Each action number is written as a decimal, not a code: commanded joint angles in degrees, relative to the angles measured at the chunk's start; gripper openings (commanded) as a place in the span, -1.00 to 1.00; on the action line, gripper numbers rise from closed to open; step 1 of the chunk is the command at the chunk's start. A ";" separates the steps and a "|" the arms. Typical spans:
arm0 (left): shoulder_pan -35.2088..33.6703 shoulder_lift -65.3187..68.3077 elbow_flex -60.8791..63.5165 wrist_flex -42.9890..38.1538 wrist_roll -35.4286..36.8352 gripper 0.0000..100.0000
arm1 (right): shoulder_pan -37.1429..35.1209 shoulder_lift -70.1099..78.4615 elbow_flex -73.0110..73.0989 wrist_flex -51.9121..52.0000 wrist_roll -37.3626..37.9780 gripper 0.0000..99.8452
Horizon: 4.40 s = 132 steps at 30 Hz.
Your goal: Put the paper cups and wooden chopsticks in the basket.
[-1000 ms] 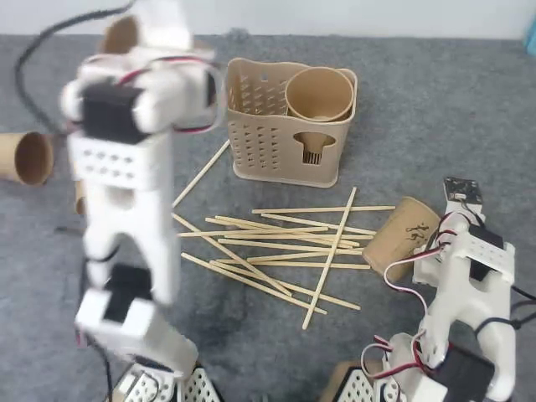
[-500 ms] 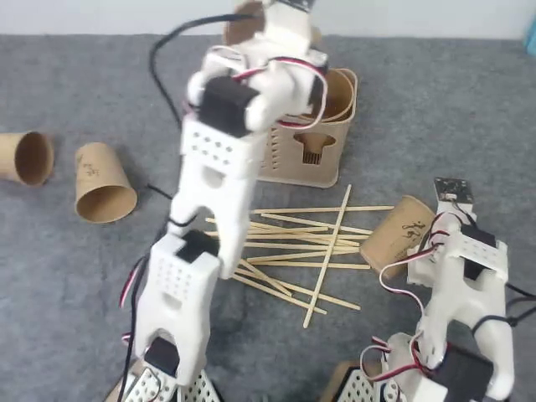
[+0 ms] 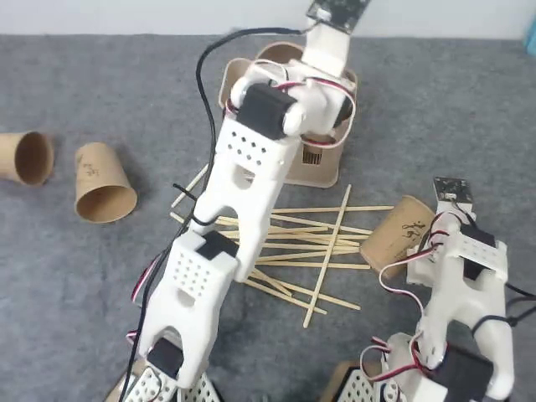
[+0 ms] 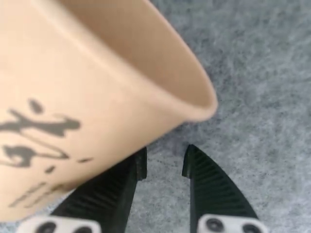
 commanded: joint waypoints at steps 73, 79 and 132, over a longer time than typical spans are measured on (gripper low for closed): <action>-0.62 -14.33 17.80 -6.51 -23.82 -0.63 | -0.66 -1.36 -0.09 -0.75 0.18 -0.72; -3.60 -14.42 13.76 -7.47 -23.56 -0.67 | -0.66 -1.36 -0.09 -0.84 0.18 -0.72; -45.45 -54.77 53.58 1.41 -5.45 -0.67 | -0.75 -1.27 -0.09 -0.92 0.18 -0.72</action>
